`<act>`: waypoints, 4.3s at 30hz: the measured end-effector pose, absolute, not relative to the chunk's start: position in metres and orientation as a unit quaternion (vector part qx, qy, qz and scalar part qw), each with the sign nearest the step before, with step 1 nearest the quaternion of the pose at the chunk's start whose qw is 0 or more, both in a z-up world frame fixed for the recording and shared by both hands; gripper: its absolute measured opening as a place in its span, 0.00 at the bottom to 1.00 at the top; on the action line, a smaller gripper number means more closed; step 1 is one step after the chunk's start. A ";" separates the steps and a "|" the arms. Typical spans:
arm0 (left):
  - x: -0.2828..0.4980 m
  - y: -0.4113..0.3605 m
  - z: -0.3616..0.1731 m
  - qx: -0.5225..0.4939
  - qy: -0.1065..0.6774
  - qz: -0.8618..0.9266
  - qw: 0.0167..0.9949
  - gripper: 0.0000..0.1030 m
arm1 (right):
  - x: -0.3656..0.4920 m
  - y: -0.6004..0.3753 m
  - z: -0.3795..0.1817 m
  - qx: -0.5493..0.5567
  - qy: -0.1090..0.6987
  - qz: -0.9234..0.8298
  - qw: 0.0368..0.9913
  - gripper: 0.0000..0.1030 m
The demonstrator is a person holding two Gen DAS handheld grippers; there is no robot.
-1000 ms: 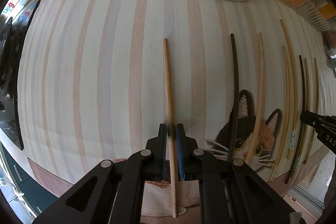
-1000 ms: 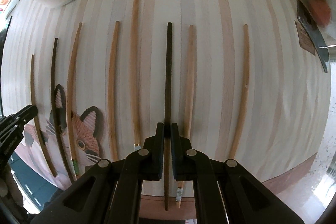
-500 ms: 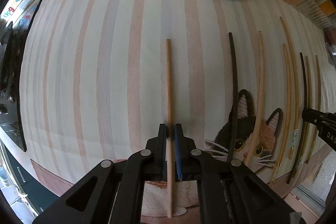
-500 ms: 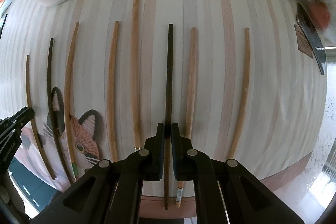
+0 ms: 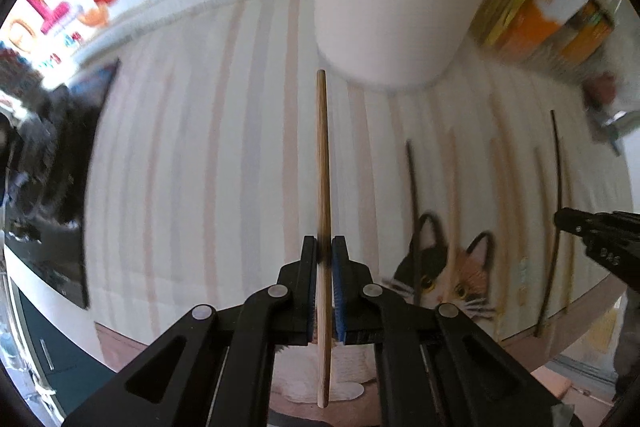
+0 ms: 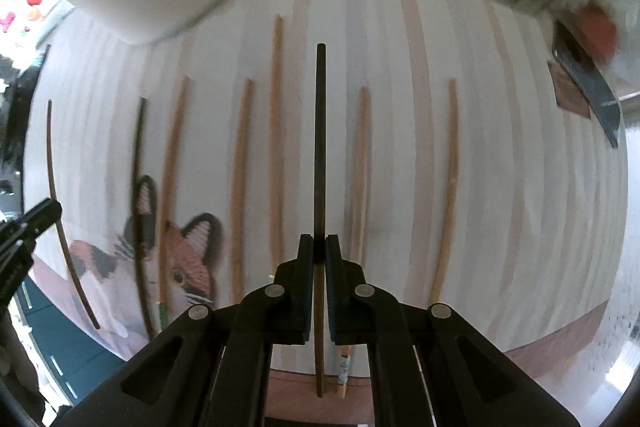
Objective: Organize utensils
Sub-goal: 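Carry both chopsticks up to the cream holder with both grippers, then drop the chopsticks into the holder and open both grippers, then grasp a dark chopstick with left gripper while right grasps a light one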
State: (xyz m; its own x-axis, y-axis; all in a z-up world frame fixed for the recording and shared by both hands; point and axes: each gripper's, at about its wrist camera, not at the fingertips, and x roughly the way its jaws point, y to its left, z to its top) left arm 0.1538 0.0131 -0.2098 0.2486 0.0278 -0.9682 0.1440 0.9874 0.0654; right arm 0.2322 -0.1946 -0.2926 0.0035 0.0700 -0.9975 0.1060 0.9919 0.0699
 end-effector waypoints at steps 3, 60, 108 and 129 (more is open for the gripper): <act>0.154 0.014 -0.177 0.061 0.581 -0.039 0.810 0.04 | 0.235 -0.187 -0.268 0.054 0.679 0.001 0.732 0.06; 0.333 0.021 -0.006 -0.054 0.381 -0.062 0.921 0.48 | 0.441 -0.153 -0.044 0.122 0.361 0.059 0.923 0.27; 0.181 -0.031 -0.291 0.070 0.645 -0.068 0.758 0.04 | 0.241 -0.203 -0.303 0.111 0.682 -0.034 0.722 0.25; 0.177 0.035 -0.289 0.043 0.678 -0.081 0.729 0.08 | 0.199 -0.219 -0.333 0.079 0.749 -0.040 0.657 0.08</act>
State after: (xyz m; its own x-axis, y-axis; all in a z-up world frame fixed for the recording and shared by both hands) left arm 0.1767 0.0346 -0.2888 0.0672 -0.0605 -0.9959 0.1766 0.9831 -0.0478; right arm 0.1993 -0.2193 -0.3333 -0.1248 0.0645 -0.9901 0.1707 0.9844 0.0426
